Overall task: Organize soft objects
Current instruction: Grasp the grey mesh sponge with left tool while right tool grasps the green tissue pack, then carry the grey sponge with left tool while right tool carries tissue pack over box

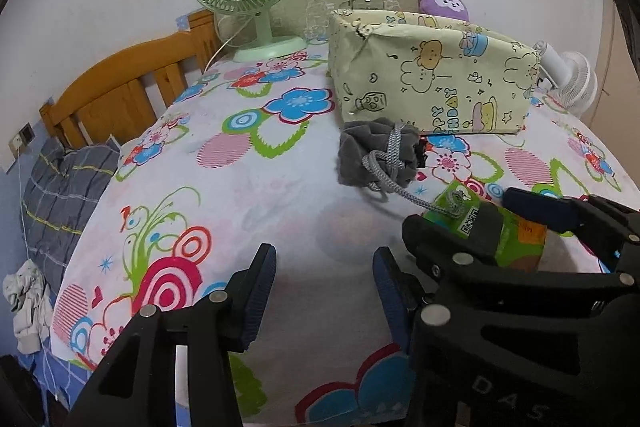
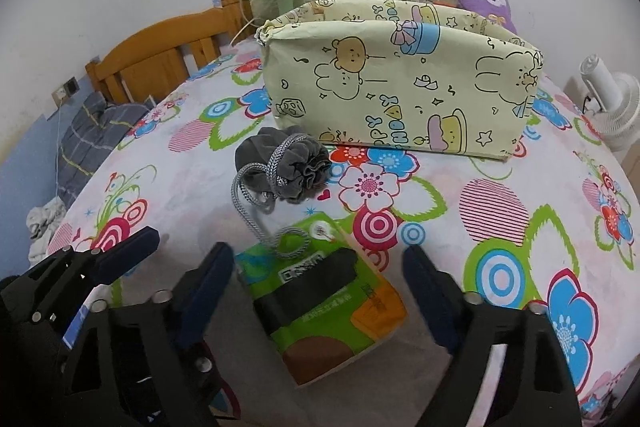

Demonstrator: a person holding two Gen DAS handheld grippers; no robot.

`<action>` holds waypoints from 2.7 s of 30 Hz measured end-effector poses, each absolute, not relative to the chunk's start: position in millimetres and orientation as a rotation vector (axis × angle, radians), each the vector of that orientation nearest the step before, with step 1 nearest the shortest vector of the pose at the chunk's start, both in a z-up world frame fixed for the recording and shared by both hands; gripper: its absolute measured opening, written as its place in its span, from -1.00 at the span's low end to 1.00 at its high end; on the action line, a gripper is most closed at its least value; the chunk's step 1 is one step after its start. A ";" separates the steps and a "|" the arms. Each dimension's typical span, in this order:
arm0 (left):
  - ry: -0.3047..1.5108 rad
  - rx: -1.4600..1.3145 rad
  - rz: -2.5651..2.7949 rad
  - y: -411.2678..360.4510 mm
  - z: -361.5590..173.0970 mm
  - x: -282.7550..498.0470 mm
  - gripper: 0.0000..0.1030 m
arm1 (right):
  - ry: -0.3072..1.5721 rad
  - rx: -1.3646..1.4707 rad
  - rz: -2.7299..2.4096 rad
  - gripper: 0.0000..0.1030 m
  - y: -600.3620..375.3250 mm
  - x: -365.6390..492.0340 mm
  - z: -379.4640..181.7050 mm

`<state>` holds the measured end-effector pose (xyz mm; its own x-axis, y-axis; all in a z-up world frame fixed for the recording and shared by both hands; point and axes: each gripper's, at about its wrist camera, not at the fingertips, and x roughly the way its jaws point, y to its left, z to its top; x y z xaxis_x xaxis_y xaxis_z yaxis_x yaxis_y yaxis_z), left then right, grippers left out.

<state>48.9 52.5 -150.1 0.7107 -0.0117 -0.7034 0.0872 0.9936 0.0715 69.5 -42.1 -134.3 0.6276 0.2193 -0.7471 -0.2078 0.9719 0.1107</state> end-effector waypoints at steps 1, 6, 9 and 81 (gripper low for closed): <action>0.780 0.100 -0.058 51.7 -150.0 49.7 0.01 | 0.857 0.014 0.241 0.50 -42.3 69.9 -134.1; 0.791 0.092 -0.083 43.9 -148.7 55.8 0.01 | 0.864 0.026 0.236 0.15 -48.6 72.4 -133.3; 0.785 0.097 -0.094 37.1 -146.9 60.7 0.02 | 0.860 0.036 0.211 0.04 -56.6 74.9 -131.1; 0.651 0.044 -0.131 -34.8 -60.3 70.1 -0.10 | 0.712 0.080 0.144 -0.02 -138.0 79.5 -39.7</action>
